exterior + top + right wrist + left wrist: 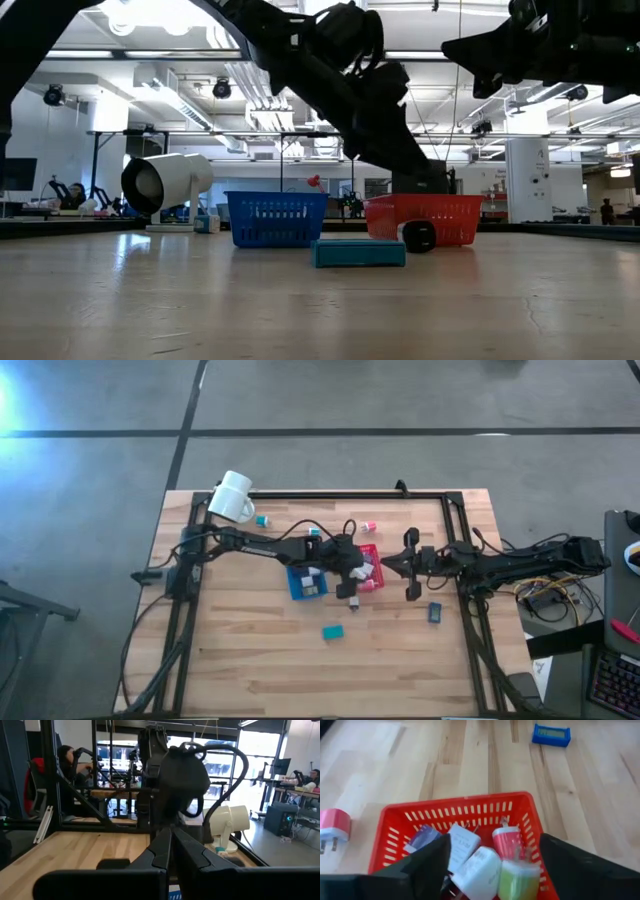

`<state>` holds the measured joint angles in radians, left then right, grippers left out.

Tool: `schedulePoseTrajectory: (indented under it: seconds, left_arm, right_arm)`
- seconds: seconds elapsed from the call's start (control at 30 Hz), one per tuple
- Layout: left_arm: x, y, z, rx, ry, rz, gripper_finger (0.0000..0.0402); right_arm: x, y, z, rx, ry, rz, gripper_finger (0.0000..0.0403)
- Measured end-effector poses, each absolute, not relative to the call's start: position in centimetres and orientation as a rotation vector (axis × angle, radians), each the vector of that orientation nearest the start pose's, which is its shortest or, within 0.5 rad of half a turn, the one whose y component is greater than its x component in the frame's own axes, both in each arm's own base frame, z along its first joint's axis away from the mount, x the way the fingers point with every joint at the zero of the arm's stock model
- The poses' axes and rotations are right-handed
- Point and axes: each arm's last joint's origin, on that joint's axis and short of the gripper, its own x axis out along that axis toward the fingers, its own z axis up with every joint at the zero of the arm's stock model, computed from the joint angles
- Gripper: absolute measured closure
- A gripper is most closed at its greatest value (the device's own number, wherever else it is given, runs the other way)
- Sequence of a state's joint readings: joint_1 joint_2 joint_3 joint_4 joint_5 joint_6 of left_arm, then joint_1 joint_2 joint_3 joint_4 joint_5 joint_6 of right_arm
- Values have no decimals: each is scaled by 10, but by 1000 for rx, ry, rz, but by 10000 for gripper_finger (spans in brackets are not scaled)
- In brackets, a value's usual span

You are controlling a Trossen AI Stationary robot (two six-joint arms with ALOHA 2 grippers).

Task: Pick & Place Office items
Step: Put the green charger adapter into the red bin, then put the blue digital clock into the blue bin

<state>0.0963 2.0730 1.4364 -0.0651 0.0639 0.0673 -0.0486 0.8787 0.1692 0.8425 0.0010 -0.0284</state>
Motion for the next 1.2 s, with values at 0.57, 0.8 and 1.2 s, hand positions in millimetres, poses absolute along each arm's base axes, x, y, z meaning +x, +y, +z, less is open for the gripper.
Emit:
schedulePoseTrajectory:
  seconds: [0.57, 0.8, 1.2]
  left_arm:
    - [310, 19, 333, 139, 525, -41, 173]
    - [217, 20, 325, 260, 364, 214, 344]
    - [143, 19, 243, 156, -44, 298, 398]
  right_arm:
    - [172, -8, 205, -37, -131, -51, 390]
    - [172, -8, 205, -59, -129, -52, 390]
    - [176, -9, 199, -84, -89, -53, 390]
